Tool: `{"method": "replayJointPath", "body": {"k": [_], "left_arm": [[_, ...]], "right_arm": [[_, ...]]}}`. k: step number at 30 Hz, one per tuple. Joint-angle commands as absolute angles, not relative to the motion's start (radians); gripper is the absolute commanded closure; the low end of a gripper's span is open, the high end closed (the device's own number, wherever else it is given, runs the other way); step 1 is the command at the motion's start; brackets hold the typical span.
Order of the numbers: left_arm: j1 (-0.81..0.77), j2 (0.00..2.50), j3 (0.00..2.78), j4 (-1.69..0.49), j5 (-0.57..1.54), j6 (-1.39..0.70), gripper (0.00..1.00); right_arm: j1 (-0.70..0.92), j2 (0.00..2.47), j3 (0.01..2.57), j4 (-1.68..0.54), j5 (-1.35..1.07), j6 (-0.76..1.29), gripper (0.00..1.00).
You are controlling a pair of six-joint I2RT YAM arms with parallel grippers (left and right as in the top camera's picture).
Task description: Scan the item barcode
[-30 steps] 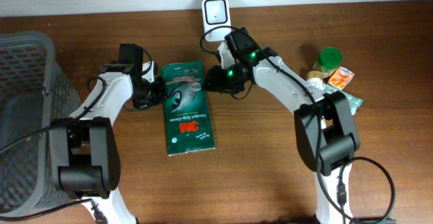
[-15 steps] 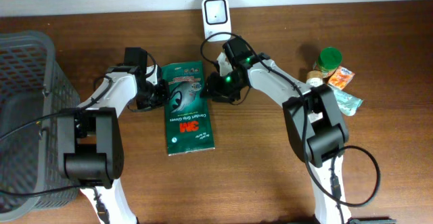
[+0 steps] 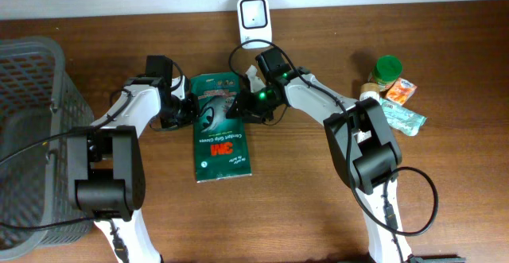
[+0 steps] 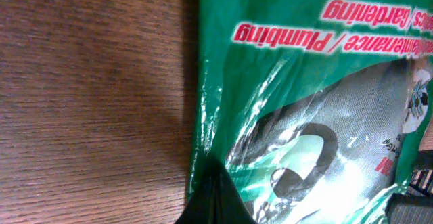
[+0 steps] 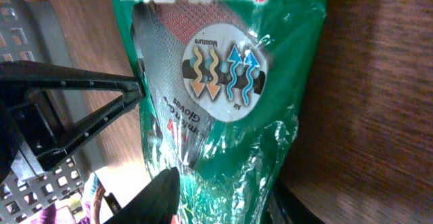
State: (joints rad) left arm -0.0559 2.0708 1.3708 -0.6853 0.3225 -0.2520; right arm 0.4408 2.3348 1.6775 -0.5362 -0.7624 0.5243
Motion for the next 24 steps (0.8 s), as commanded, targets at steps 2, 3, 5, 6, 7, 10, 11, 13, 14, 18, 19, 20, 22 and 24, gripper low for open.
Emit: {"method": "replayJointPath", "body": {"k": [2,3,5,6,7,10,11,13,14,18,19,20,22,24], "left_arm": [[-0.059,2.134,1.357,-0.682,0.318,-0.261,1.00],[-0.059,2.134,1.357,-0.682,0.318,-0.261,1.00],[-0.059,2.134,1.357,-0.682,0.318,-0.261,1.00],[-0.059,2.134,1.357,-0.685,0.318,-0.261,1.00],[-0.059,2.134,1.357,-0.686,0.318,-0.261,1.00],[-0.059,2.134,1.357,-0.690,0.317,-0.261,1.00],[-0.059,2.134,1.357,-0.690,0.317,-0.261,1.00],[-0.059,2.134,1.357,-0.689,0.317,-0.261,1.00],[-0.059,2.134,1.357,-0.689,0.317,-0.261,1.00],[-0.058,2.133,1.357,-0.689,0.308,-0.253,0.98],[-0.056,2.133,1.360,-0.689,0.307,-0.241,0.96],[-0.053,2.133,1.365,-0.693,0.307,-0.232,0.93],[-0.040,2.129,1.384,-0.712,0.307,-0.218,0.80],[-0.022,2.121,1.411,-0.736,0.306,-0.208,0.66]], "right_arm": [[0.467,2.348,1.679,-0.473,-0.752,0.511,0.68],[0.481,2.348,1.679,-0.443,-0.752,0.506,0.70],[0.501,2.348,1.680,-0.371,-0.814,0.450,0.71],[0.511,2.348,1.681,-0.314,-0.894,0.396,0.72],[0.511,2.347,1.689,-0.306,-0.915,0.384,0.73],[0.503,2.347,1.715,-0.345,-0.932,0.335,0.80],[0.496,2.347,1.724,-0.379,-0.932,0.320,0.88],[0.484,2.347,1.728,-0.413,-0.932,0.310,0.96],[0.480,2.346,1.729,-0.425,-0.932,0.310,0.96],[0.460,2.307,1.733,-0.501,-0.915,0.258,0.96],[0.456,2.287,1.739,-0.543,-0.874,0.237,0.96],[0.453,2.270,1.745,-0.577,-0.835,0.219,0.96],[0.450,2.215,1.748,-0.650,-0.743,0.174,0.96],[0.450,2.163,1.748,-0.700,-0.671,0.134,0.96]]}}
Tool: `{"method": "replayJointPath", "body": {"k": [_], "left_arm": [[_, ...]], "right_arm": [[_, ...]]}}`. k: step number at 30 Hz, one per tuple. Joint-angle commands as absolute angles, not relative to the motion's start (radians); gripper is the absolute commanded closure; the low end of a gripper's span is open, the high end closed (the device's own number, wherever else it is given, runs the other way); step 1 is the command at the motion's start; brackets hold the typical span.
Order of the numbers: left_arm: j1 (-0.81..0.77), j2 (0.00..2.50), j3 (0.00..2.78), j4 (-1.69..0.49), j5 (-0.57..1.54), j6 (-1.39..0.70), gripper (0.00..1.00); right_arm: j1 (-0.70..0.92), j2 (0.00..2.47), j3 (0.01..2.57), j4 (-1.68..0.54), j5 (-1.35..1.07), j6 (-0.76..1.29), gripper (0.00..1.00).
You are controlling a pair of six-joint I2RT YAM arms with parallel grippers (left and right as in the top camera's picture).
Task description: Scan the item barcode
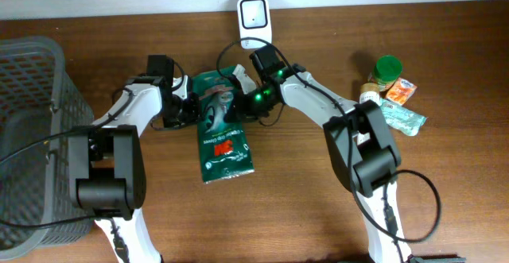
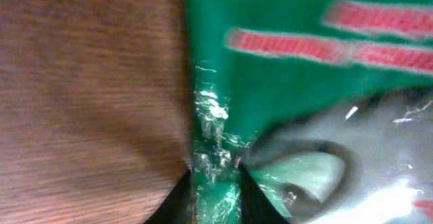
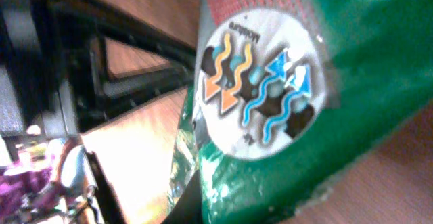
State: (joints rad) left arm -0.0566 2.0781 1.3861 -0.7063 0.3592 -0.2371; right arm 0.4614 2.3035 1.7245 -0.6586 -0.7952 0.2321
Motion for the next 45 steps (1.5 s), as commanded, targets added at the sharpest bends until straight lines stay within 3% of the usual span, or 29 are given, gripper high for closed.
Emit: {"method": "replayJointPath", "body": {"k": [1,2,4,12,14,22,26,31,34,37,40,45], "left_arm": [[-0.011,2.115,1.423,-0.746,0.306,-0.208,0.56],[0.000,2.109,1.433,-0.750,0.307,-0.208,0.43],[0.019,2.103,1.436,-0.747,0.307,-0.208,0.38],[0.055,2.103,1.436,-0.745,0.307,-0.208,0.40],[0.055,2.103,1.436,-0.738,0.307,-0.208,0.40],[0.055,2.103,1.436,-0.719,0.307,-0.208,0.42],[0.055,2.103,1.436,-0.716,0.306,-0.208,0.42],[0.055,2.103,1.436,-0.712,0.308,-0.208,0.43],[0.055,2.103,1.442,-0.715,0.319,-0.208,0.46],[0.055,2.090,1.461,-0.724,0.382,-0.185,0.52],[0.041,2.048,1.468,-0.706,0.548,-0.127,0.50],[-0.056,2.042,1.468,-0.622,0.629,-0.110,0.50]], "right_arm": [[0.450,2.121,1.748,-0.730,-0.604,0.112,0.96],[0.450,2.083,1.748,-0.752,-0.536,0.107,0.96],[0.450,2.003,1.748,-0.792,-0.376,0.104,0.96],[0.474,1.850,1.748,-1.100,0.487,0.113,0.96],[0.472,1.875,1.748,-1.198,0.540,0.113,0.96],[0.526,2.080,1.746,-1.200,0.535,0.147,0.96],[0.608,2.154,1.747,-1.122,0.400,0.133,0.94],[0.647,2.148,1.835,-1.074,-0.057,-0.038,0.64],[0.599,2.148,1.931,-1.151,-0.137,-0.047,0.47],[0.511,2.148,2.009,-1.224,-0.192,-0.022,0.44],[0.378,2.149,2.019,-1.267,-0.299,-0.020,0.37],[0.243,2.152,1.950,-1.260,-0.349,-0.023,0.37]]}}
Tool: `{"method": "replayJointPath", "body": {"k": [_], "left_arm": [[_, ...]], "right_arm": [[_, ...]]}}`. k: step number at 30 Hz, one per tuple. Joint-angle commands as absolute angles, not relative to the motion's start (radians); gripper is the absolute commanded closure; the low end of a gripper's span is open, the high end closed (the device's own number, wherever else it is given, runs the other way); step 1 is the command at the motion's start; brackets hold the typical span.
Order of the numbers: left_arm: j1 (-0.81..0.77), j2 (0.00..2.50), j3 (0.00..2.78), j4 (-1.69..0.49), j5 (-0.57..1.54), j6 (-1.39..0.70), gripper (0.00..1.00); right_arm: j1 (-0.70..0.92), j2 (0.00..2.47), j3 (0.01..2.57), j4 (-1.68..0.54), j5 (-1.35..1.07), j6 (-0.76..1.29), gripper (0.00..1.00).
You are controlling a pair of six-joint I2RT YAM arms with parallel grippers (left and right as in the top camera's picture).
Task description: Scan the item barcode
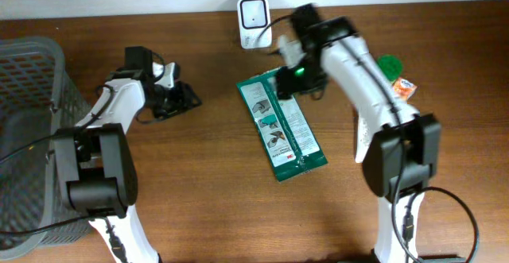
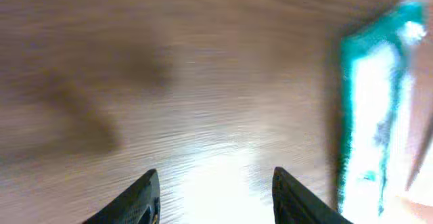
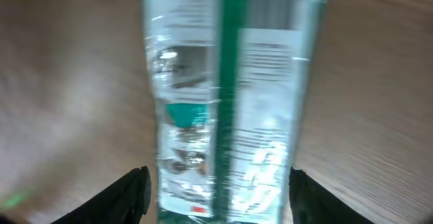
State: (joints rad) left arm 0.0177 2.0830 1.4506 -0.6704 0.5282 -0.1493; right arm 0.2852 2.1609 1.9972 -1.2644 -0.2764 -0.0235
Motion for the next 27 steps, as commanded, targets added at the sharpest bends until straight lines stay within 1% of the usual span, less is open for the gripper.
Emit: {"method": "replayJointPath", "body": {"k": [1,4,7,10,11,12,14,16,18,20,24,27], "left_arm": [[-0.072,2.042,1.468,-0.602,0.630,-0.110,0.51],[-0.149,2.042,1.468,-0.506,0.608,-0.111,0.55],[-0.216,2.042,1.468,-0.451,0.517,-0.110,0.58],[-0.266,2.044,1.468,-0.385,0.435,-0.110,0.67],[-0.276,2.044,1.468,-0.358,0.429,-0.104,0.67],[-0.283,2.044,1.468,-0.338,0.429,-0.092,0.67],[-0.296,2.044,1.468,-0.321,0.428,-0.054,0.71],[-0.304,2.048,1.468,-0.331,0.418,-0.007,0.76],[-0.305,2.059,1.468,-0.334,0.410,0.015,0.81],[-0.305,2.078,1.468,-0.334,0.398,0.024,0.85],[-0.305,2.127,1.468,-0.331,0.396,0.024,0.87],[-0.305,2.140,1.468,-0.334,0.395,0.024,0.88]], "right_arm": [[0.230,2.152,1.933,-1.255,-0.349,-0.023,0.37],[0.201,2.152,1.855,-1.207,-0.374,-0.023,0.37],[0.195,2.152,1.779,-1.139,-0.409,-0.022,0.38],[0.195,2.152,1.715,-1.079,-0.412,-0.022,0.38],[0.195,2.152,1.700,-1.064,-0.412,-0.022,0.38],[0.195,2.152,1.691,-1.054,-0.412,-0.022,0.38],[0.195,2.152,1.673,-1.039,-0.412,-0.022,0.39],[0.195,2.152,1.668,-1.039,-0.412,-0.022,0.42],[0.195,2.152,1.668,-1.038,-0.412,-0.022,0.43],[0.195,2.152,1.668,-1.035,-0.416,-0.021,0.46],[0.196,2.152,1.668,-1.040,-0.420,-0.021,0.46],[0.197,2.152,1.660,-1.030,-0.479,-0.022,0.51]]}}
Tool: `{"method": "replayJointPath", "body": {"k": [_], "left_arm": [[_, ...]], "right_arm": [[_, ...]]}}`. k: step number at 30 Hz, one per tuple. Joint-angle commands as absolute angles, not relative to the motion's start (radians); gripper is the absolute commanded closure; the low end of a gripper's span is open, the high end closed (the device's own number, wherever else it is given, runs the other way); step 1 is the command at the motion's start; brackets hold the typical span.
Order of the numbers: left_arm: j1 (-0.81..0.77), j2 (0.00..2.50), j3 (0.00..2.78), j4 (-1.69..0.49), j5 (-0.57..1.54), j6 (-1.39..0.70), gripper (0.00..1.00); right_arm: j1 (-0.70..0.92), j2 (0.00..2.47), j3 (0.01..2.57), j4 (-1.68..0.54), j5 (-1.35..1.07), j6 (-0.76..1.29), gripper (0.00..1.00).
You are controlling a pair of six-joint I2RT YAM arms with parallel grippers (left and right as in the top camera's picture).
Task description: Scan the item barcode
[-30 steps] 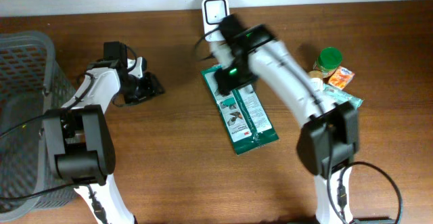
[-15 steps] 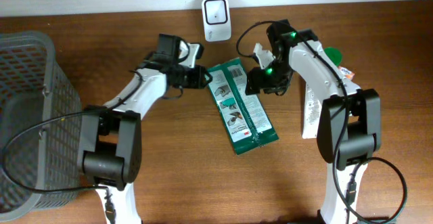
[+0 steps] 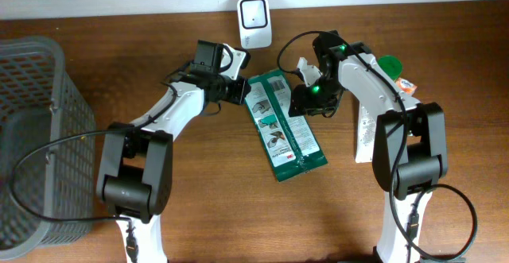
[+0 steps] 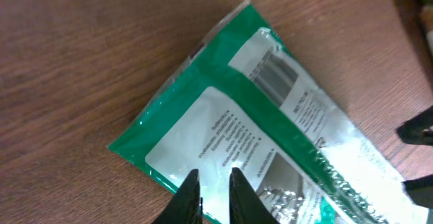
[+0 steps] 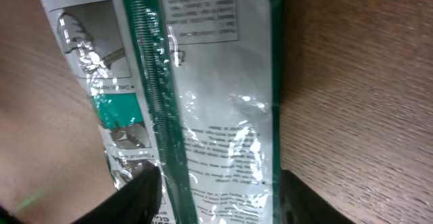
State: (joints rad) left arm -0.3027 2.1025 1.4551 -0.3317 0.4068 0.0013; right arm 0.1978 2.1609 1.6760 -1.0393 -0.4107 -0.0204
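Observation:
The green package (image 3: 288, 129) lies flat in the middle of the table, its white printed back up. Its barcode (image 4: 274, 82) shows near the far corner in the left wrist view. My left gripper (image 3: 241, 94) is at the pack's upper left corner, jaws nearly together, with the tips (image 4: 213, 193) over the pack's edge (image 4: 223, 136); no fold shows between them. My right gripper (image 3: 307, 104) is open at the right edge and straddles the pack (image 5: 216, 116) with wide fingers (image 5: 218, 180). The white scanner (image 3: 254, 13) stands at the back wall.
A grey basket (image 3: 32, 136) fills the left side. A green-lidded jar (image 3: 388, 66) and an orange packet (image 3: 402, 90) sit at the back right. A white pack (image 3: 363, 132) lies beside the right arm.
My left gripper was open over bare wood far to the left. Now it is nearly shut at the pack's upper left corner. My right gripper has moved from the pack's top end to its right edge.
At first the pack lay front up, with both grippers at its upper end. Then both pinched that end. Later it lay back up further right, with the left gripper open and away and the right open over it. Now both are at the pack.

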Motion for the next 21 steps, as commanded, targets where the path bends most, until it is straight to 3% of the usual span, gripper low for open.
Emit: {"method": "replayJointPath", "body": {"k": [1,12,21], "left_arm": [[-0.305,2.140,1.468,-0.334,0.395,0.024,0.87],[-0.305,2.140,1.468,-0.360,0.395,0.023,0.78],[-0.305,2.140,1.468,-0.360,0.395,0.023,0.74]], "right_arm": [[0.202,2.152,1.653,-1.023,-0.496,-0.021,0.53],[0.314,2.152,1.598,-0.861,-0.587,0.088,0.57],[0.240,2.149,1.605,-0.900,-0.263,0.121,0.57]]}}
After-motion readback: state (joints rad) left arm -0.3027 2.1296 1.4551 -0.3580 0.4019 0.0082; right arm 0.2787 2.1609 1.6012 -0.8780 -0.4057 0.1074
